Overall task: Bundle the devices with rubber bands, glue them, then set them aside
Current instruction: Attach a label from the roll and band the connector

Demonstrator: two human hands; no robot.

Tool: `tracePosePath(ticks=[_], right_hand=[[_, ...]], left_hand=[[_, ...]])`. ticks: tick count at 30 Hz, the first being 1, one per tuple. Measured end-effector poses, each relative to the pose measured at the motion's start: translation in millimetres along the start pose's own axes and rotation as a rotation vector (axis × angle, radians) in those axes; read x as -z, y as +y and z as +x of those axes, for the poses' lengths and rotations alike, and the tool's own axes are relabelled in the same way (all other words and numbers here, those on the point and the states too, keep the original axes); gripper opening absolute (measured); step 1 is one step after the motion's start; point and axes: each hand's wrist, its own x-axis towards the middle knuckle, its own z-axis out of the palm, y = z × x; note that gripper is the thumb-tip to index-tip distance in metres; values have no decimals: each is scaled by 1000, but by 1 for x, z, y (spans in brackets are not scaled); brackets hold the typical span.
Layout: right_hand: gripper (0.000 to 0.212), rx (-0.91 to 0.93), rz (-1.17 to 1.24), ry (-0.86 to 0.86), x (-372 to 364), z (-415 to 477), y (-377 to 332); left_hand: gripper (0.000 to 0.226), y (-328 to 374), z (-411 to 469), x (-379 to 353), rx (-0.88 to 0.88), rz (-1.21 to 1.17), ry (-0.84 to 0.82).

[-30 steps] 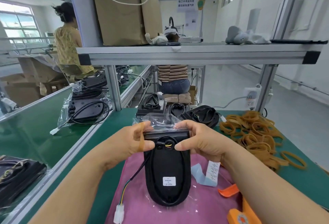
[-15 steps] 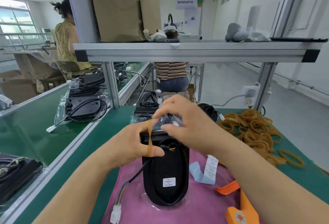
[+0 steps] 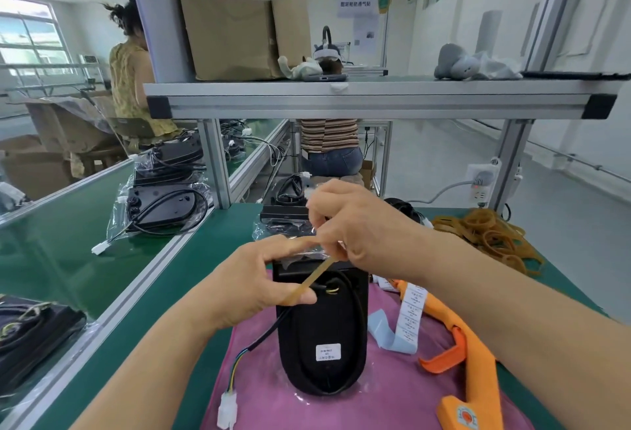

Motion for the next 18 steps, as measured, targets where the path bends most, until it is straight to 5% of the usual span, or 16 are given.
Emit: tracePosePath(ticks=[7,10,18], right_hand=[[33,164,79,69,6,-10,-4],[32,98,-80,-153,12,-12,6],[31,-111,-96,-114,-3,-59,38]], left_hand=[[59,3,3,-4,-34,37,-18],[63,2,3,-5,-35,50,-22],[67,-3,0,-5,-11,91,31]])
